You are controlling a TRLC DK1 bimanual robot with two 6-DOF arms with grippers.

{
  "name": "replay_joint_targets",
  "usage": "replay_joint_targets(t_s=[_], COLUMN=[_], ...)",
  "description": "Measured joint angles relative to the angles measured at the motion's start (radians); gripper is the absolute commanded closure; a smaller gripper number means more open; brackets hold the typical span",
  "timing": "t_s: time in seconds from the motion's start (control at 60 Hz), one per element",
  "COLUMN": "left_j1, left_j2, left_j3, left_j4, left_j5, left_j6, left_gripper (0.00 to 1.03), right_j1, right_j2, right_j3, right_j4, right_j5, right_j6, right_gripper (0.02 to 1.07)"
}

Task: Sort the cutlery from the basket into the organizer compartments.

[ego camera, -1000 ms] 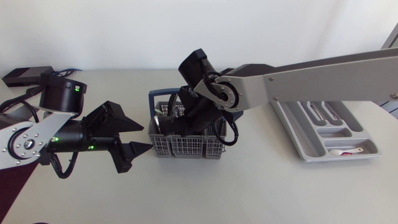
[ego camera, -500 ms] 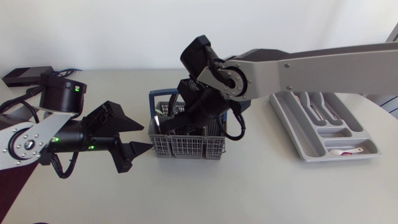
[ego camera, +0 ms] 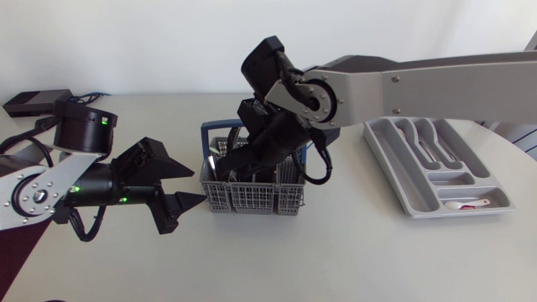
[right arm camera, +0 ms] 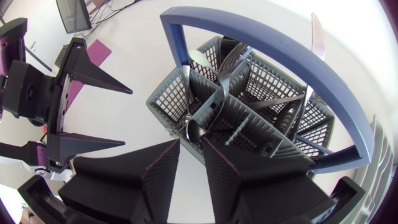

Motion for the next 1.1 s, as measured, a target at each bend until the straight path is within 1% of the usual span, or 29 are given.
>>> replay_joint_targets(t_s=[0.083, 0.133, 0.183, 0.517, 1.1], left_j1=[-0.005, -0.007, -0.008, -0.007, 0.002], left_j2=[0.000, 0.000, 0.000, 0.000, 0.000], left_j3=[0.000, -0.001, -0.003, -0.015, -0.040], left_j4=[0.000, 0.002, 0.002, 0.013, 0.027], left_j5=[0.000, 0.000, 0.000, 0.000, 0.000], left_j6=[0.000, 0.000, 0.000, 0.000, 0.000], left_gripper=[0.28, 0.28, 0.28, 0.28, 0.28], right_j1=[0.013, 0.018, 0.023, 0.030, 0.044], right_j2=[0.001, 0.006, 0.014, 0.067, 0.105], right_j3=[0.000, 0.000, 0.000, 0.000, 0.023], right_j4=[0.006, 0.012, 0.023, 0.053, 0.060], right_j5=[0.004, 0.010, 0.019, 0.045, 0.048], right_j6=[-0.004, -0.005, -0.007, -0.007, -0.006], right_gripper=[0.70, 0.74, 0.76, 0.76, 0.77])
